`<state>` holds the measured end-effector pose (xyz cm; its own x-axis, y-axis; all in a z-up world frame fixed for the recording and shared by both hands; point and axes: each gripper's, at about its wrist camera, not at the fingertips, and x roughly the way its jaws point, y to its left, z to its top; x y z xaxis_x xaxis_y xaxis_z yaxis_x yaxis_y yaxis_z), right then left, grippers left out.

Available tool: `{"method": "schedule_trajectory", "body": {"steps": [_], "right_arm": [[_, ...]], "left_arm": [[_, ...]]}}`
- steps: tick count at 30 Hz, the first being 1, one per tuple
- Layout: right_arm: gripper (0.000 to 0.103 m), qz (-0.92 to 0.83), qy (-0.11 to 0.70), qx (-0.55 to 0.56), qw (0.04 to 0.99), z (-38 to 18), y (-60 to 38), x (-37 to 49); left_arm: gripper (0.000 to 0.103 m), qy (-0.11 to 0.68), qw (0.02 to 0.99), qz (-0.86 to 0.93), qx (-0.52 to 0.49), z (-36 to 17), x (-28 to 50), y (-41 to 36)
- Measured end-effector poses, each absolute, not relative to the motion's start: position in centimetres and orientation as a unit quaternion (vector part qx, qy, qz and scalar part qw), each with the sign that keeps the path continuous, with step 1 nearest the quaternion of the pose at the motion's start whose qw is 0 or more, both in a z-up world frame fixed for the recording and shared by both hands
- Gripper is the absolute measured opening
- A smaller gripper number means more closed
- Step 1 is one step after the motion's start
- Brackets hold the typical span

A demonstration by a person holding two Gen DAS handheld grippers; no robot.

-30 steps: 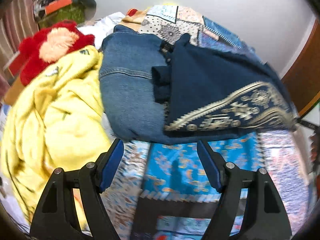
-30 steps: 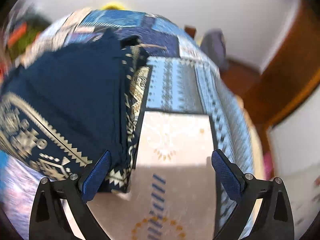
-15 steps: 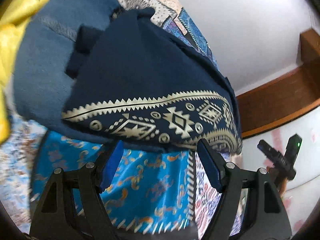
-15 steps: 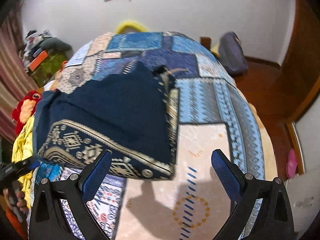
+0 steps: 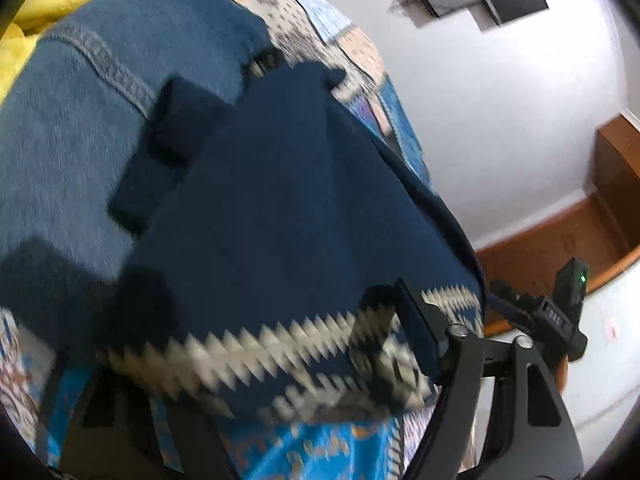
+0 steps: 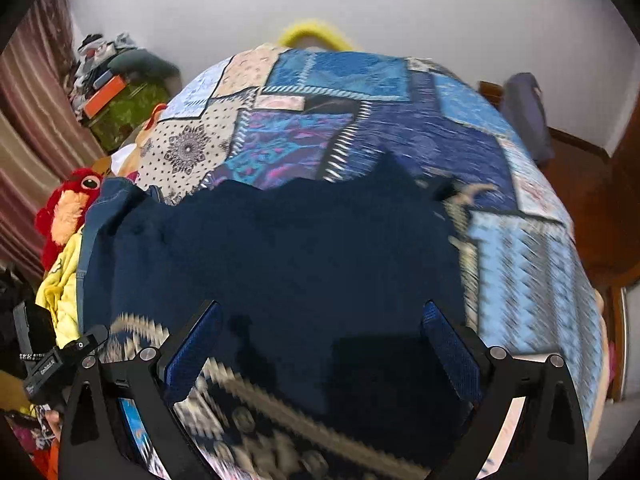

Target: Fold large clothes

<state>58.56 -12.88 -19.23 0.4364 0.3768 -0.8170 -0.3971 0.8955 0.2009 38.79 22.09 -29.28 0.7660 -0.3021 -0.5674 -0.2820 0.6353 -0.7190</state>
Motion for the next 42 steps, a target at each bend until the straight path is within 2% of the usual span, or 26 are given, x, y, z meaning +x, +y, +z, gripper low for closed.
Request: {"method": "schedule_trajectory", "body": {"steps": [1,3,6,8,13,17,22,28,32,34,38,42], "right_arm": [[0.099,0.223,0.481,-0.021,0.848,-19.6,-12.2,59.2],[0.099,0.201,0.484,-0.064,0.849,-20.5,-10.9,60.5],[0.099,0.127,0.466,-0.158,0.861,-22.1,-10.2,62.3],[0.100,0.099,0.457,-0.169,0.867,-22.7,-11.4,63.2],[0.100,0.047,0.481,-0.103,0.869,-22.6,-16.7,64.6],[0.099,0.069,0.459,-0.086,0.881,-20.3,-18.5,62.1],[0.099,0.162,0.431,-0.044,0.887,-18.1,-17.0,56.9],[0.099,0.244,0.462,0.006,0.853,-20.8,-12.2,53.4],[0.099,0.232,0.464,-0.048,0.854,-22.9,-9.9,51.9],[0.099,0.237,0.476,-0.038,0.846,-22.6,-10.9,52.1],[0.099,0.227,0.462,0.013,0.857,-20.5,-16.4,51.1],[0.099,0.173,0.439,0.016,0.881,-18.8,-23.1,48.9]], "left_arm": [[0.057,0.344,0.840,0.012,-0.421,-29.2,39.2,22.3],[0.032,0.344,0.840,0.035,-0.418,-29.2,40.2,22.8],[0.020,0.328,0.837,0.042,-0.435,-29.0,40.7,23.4],[0.017,0.318,0.845,0.042,-0.428,-28.1,40.8,23.5],[0.014,0.305,0.867,0.047,-0.391,-24.6,40.9,22.4],[0.013,0.280,0.885,0.045,-0.370,-21.1,40.8,21.9],[0.013,0.255,0.923,0.035,-0.287,-15.5,40.7,18.3],[0.013,0.250,0.948,-0.005,-0.196,-10.4,42.6,11.4],[0.013,0.265,0.949,-0.050,-0.163,-9.6,44.1,6.8],[0.013,0.270,0.951,-0.063,-0.137,-9.3,44.9,4.4],[0.013,0.297,0.945,-0.093,-0.104,-10.2,46.4,-0.3],[0.012,0.351,0.923,-0.129,-0.089,-13.3,48.3,-4.8]]}}
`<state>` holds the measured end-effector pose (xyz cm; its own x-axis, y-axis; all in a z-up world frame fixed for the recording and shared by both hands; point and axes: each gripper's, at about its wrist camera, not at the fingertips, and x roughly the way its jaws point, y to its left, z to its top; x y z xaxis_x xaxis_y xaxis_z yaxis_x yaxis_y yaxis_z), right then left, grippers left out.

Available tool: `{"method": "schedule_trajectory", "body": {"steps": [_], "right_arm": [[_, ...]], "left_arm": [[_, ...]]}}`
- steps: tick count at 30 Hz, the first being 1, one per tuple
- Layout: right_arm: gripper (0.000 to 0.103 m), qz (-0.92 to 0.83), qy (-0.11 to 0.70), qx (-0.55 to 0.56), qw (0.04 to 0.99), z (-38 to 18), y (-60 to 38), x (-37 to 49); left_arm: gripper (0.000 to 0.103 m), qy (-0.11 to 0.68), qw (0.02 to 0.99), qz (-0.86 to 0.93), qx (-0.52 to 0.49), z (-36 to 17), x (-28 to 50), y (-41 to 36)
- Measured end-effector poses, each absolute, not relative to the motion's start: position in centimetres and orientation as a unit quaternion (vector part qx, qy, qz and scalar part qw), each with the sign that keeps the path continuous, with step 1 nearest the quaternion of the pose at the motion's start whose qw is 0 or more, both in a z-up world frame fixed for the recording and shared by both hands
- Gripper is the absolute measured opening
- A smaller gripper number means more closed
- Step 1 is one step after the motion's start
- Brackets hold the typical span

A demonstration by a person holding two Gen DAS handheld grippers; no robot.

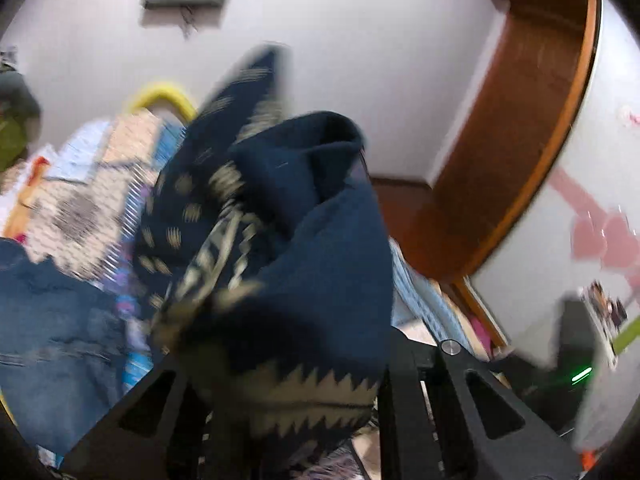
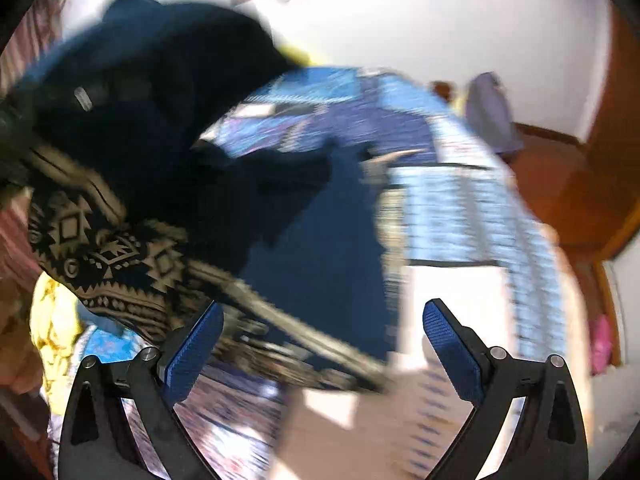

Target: Fold large clothes

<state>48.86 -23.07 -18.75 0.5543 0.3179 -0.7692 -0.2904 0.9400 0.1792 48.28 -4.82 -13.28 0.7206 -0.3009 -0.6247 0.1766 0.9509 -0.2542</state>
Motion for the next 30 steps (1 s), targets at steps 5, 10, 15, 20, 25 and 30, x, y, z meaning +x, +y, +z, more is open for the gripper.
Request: {"method": "schedule_trajectory", "body": {"steps": [5,10,15,20,25,30], "right_arm": [[0.099,0.118,0.433,0.013,0.894,-17.8,-29.3,47.1],[0.099,0.092,0.438,0.038,0.893,-17.8,-33.2,45.6],[0.099,0.096,0.440,0.064,0.891,-17.3,-34.5,44.8],[0.099,0.117,0.421,0.078,0.896,-15.0,-34.8,44.0],[0.100,0.163,0.395,0.088,0.900,-12.4,-33.2,44.0],[0.100,0.202,0.402,0.090,0.888,-12.5,-29.3,45.8]], "left_arm": [[0.012,0.440,0.877,-0.174,-0.081,-18.9,49.8,-8.3],[0.012,0.495,0.848,-0.185,-0.032,-22.5,49.6,-11.2],[0.054,0.503,0.839,-0.207,0.000,-20.6,48.8,-11.7],[0.073,0.497,0.838,-0.226,-0.001,-17.3,45.1,-10.6],[0.089,0.449,0.871,-0.198,-0.023,-13.6,42.7,-5.6],[0.092,0.426,0.896,-0.124,-0.022,-13.4,43.5,-0.3]]}}
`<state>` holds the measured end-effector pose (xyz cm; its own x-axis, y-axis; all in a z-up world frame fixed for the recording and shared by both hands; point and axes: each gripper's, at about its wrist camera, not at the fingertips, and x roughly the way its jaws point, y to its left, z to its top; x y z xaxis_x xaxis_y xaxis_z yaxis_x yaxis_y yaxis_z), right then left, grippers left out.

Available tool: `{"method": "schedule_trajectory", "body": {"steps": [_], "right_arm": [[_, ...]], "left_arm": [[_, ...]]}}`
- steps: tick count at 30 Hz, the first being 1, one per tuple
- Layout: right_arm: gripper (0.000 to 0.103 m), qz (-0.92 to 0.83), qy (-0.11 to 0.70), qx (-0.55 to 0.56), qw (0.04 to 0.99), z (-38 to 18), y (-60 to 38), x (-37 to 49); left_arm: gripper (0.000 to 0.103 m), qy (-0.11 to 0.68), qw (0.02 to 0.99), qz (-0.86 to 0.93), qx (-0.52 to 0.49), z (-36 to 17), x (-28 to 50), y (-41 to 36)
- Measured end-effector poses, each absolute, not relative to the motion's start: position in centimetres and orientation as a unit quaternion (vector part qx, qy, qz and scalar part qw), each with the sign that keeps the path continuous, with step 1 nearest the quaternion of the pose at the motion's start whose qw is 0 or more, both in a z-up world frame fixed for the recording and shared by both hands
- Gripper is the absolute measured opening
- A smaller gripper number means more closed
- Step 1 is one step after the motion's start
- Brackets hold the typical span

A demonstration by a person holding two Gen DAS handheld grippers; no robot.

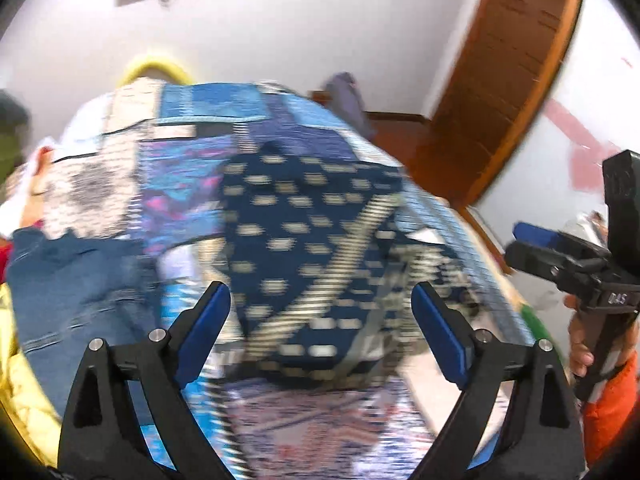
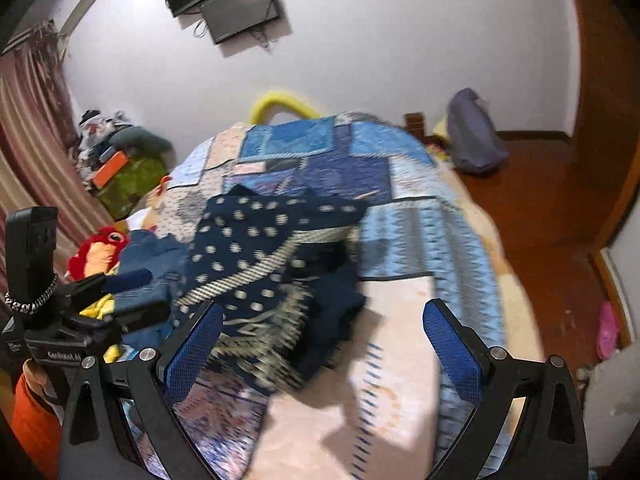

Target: Fold large clothes

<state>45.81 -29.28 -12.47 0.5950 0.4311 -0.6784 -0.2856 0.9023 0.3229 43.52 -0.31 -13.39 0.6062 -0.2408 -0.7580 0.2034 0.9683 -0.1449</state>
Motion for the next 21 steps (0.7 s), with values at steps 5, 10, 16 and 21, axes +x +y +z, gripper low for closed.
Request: {"method": "schedule_trajectory", "body": {"steps": [5,10,16,21], "right_arm": [[0.100,0.223,0.460,0.099,0.853,-17.1,-25.2,48.7],[0.100,0.193,0.523,0.062,0.828,-23.0,-24.6,50.0],[0.100,0.182,0.530,0.047,0.827,-24.4,-28.2,48.0],[0.100,0.193,0.500,0.031,0.844,-21.2,-29.2,46.8]], "left_arm": [[0.092,0.468,0.878,-0.100,-0.011,-18.1,43.7,1.4],[0.096,0.478,0.872,-0.108,0.007,-21.3,42.4,1.4],[0.095,0.466,0.879,-0.086,0.062,-21.5,39.3,2.3],[0.095,0.445,0.889,-0.086,0.060,-19.3,39.0,3.0]]}}
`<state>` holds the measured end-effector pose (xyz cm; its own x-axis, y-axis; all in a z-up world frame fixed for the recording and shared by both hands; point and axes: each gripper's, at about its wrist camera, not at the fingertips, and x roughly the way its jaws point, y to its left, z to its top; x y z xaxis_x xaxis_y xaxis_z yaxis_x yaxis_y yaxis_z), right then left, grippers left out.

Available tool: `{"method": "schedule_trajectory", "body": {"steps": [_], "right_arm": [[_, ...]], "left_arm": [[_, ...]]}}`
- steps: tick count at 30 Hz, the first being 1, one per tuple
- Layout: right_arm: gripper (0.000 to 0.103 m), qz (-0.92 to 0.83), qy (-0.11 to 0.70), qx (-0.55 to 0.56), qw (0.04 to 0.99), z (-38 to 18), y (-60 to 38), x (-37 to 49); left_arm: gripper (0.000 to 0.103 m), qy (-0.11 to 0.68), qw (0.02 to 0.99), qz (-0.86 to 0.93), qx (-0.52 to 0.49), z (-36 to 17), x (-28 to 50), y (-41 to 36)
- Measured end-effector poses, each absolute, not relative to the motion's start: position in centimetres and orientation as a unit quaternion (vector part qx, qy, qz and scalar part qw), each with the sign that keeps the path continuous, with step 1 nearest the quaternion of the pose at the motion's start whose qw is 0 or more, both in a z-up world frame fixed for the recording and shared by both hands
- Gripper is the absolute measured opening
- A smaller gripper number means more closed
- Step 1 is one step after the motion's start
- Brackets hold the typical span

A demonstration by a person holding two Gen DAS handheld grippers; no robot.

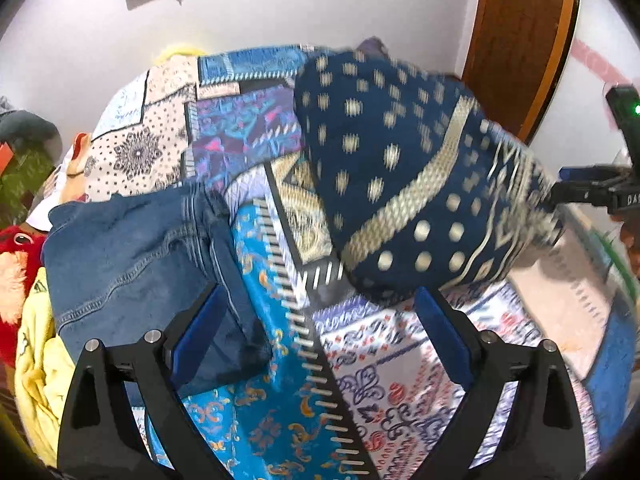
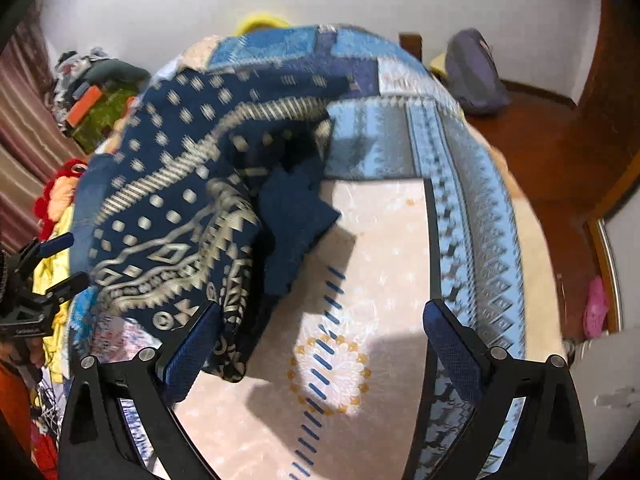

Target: Fold large clothes

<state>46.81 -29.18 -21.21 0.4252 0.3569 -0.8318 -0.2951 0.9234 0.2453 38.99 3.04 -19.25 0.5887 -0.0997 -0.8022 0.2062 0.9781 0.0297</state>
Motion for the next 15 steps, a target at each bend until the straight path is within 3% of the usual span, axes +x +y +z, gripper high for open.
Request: {"method": "schedule_trajectory", "body": {"steps": [7,15], "right_arm": [[0.100,0.239,0.474,0.083,0.843,-18.8,-28.4,49.3],[0.100,0.256,0.527,0.115,0.802,-23.0,-26.4,57.0]], "left_arm": [[0.096,0.426,0.898,-0.111,-0.010,-16.3,43.0,3.6],[0.096,0.488,0.853,-0.145,-0.117,-20.6,51.1,3.5]]}}
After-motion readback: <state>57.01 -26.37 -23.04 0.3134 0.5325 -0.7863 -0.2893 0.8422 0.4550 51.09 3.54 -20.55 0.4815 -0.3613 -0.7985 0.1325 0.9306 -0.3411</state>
